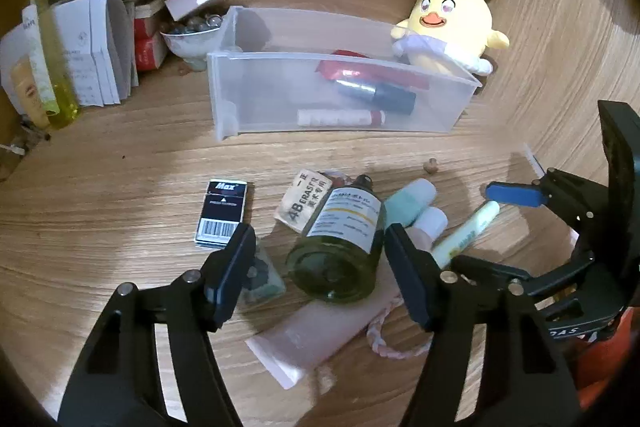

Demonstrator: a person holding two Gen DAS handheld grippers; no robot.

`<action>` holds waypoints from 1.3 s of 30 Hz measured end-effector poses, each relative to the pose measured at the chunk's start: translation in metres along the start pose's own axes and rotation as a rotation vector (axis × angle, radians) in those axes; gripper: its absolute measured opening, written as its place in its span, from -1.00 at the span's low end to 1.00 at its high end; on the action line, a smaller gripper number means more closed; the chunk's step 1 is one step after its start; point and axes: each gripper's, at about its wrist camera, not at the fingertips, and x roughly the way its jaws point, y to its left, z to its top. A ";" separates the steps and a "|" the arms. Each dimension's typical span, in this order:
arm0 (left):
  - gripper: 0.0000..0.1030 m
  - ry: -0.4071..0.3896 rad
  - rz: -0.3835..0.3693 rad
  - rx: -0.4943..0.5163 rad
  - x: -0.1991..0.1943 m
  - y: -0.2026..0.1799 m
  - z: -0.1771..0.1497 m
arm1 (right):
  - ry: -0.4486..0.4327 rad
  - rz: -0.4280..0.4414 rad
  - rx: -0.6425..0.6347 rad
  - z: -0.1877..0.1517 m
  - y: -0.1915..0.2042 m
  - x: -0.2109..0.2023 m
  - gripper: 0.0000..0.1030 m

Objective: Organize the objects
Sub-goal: 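Grasp the green glass bottle with the left gripper while the right gripper grasps the pale green tube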

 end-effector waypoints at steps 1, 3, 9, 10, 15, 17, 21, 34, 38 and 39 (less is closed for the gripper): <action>0.22 -0.002 -0.003 -0.001 0.000 0.000 0.000 | 0.005 -0.001 0.000 0.000 0.000 0.001 0.45; 0.05 -0.003 -0.019 -0.004 0.000 -0.001 0.001 | 0.006 -0.001 0.000 0.000 -0.001 0.001 0.20; -0.11 -0.010 -0.037 -0.027 -0.001 0.002 0.002 | 0.009 0.014 0.027 -0.002 -0.011 0.002 -0.26; -0.11 -0.012 -0.038 -0.031 -0.001 0.002 0.002 | 0.010 0.017 0.035 -0.003 -0.013 0.001 -0.29; -0.11 -0.020 -0.037 -0.045 -0.003 0.004 0.000 | 0.021 0.039 0.078 -0.011 -0.025 -0.002 -0.50; -0.12 -0.021 -0.032 -0.045 -0.004 0.003 0.000 | 0.025 0.038 0.089 -0.013 -0.029 -0.004 -0.50; -0.12 -0.005 -0.034 -0.041 -0.001 0.003 -0.001 | 0.036 0.051 0.082 -0.011 -0.028 -0.004 -0.49; -0.20 0.006 -0.040 -0.063 0.006 0.003 -0.002 | 0.049 0.083 0.005 0.023 -0.005 0.019 -0.50; -0.20 -0.027 -0.037 -0.075 -0.004 0.007 0.002 | 0.035 0.080 0.033 0.017 -0.010 0.016 -0.72; -0.20 -0.035 -0.036 -0.076 -0.006 0.007 0.003 | 0.034 0.080 0.043 0.015 -0.012 0.014 -0.72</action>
